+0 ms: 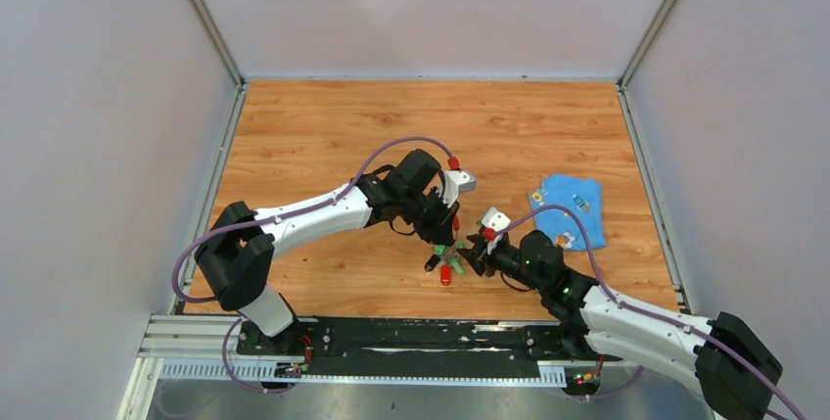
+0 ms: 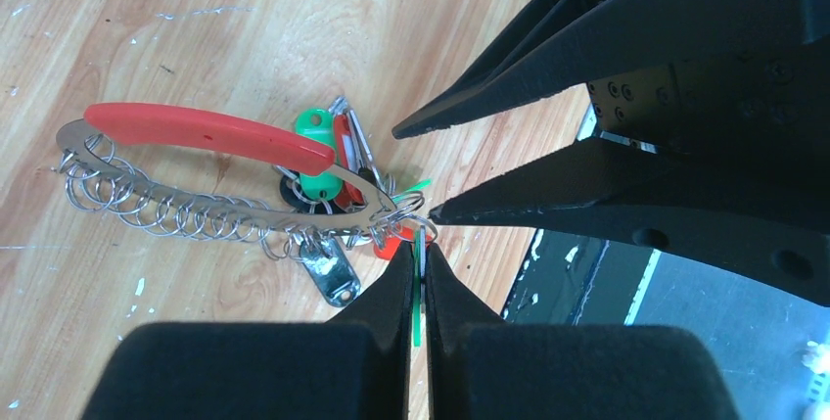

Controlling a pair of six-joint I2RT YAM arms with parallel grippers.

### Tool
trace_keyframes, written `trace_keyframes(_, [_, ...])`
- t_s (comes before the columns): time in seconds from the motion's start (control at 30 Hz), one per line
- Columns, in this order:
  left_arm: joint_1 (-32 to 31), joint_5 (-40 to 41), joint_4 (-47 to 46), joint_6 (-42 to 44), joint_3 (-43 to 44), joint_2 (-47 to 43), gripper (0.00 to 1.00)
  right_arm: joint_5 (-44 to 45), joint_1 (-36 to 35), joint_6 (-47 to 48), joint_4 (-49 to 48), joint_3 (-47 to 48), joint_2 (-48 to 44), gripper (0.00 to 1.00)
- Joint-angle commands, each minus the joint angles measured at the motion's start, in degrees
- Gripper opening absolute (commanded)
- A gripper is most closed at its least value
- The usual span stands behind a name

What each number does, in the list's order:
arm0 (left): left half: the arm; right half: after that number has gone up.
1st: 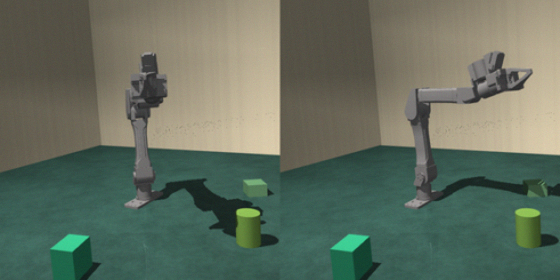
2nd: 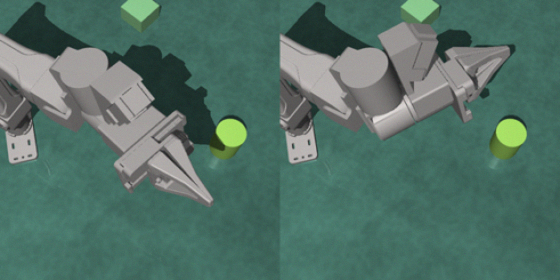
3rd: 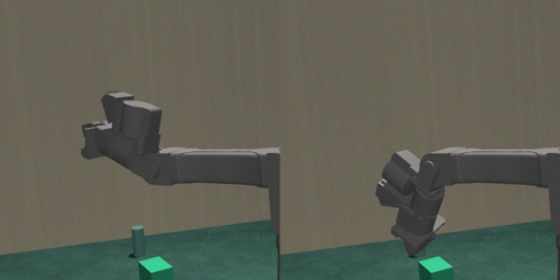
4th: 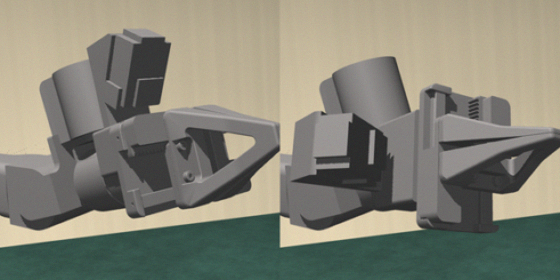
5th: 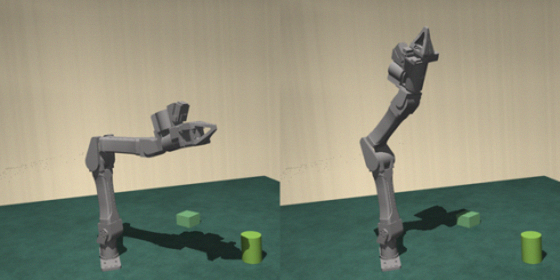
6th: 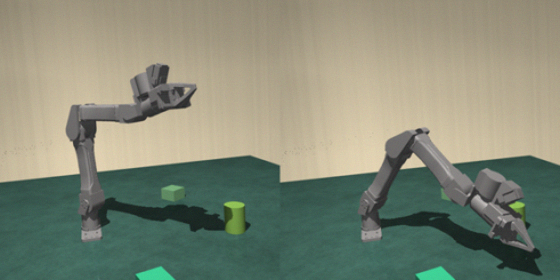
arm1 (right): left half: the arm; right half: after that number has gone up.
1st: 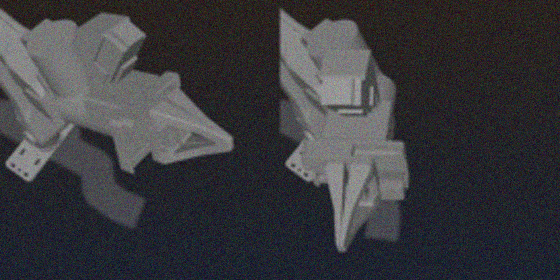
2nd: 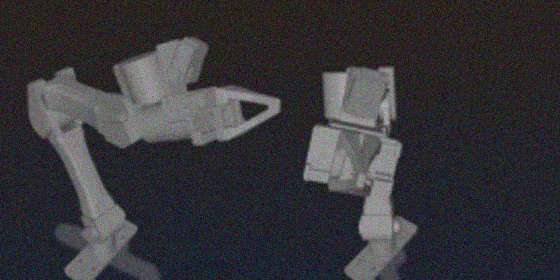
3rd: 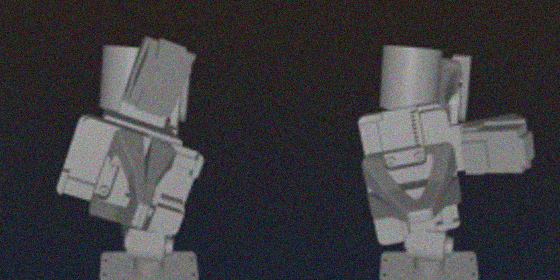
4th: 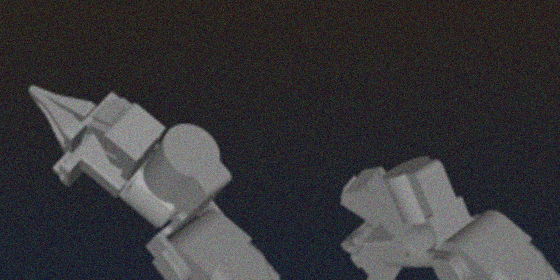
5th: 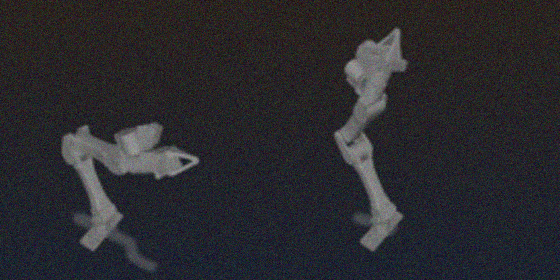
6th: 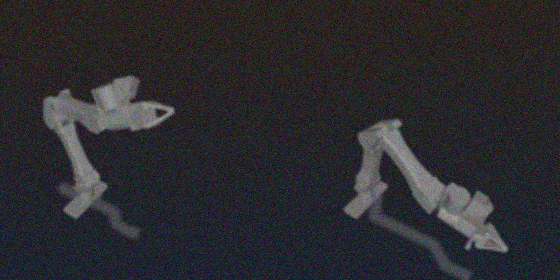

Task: Remove the keys from the keyring

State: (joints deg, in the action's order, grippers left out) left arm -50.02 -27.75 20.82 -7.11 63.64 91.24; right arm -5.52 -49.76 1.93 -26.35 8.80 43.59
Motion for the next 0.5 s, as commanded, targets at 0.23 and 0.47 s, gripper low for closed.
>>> trace_keyframes(0.23, [0.54, -1.96, 0.2, 0.79, 0.35, -1.42, 0.0, 3.91, -1.77, 6.33, -11.5, -0.8, 6.38, 0.39])
trace_keyframes(0.47, [0.63, -2.09, 0.14, 0.79, 0.4, -1.45, 0.0, 2.04, -2.05, 6.32, -13.33, -0.6, 7.65, 0.39])
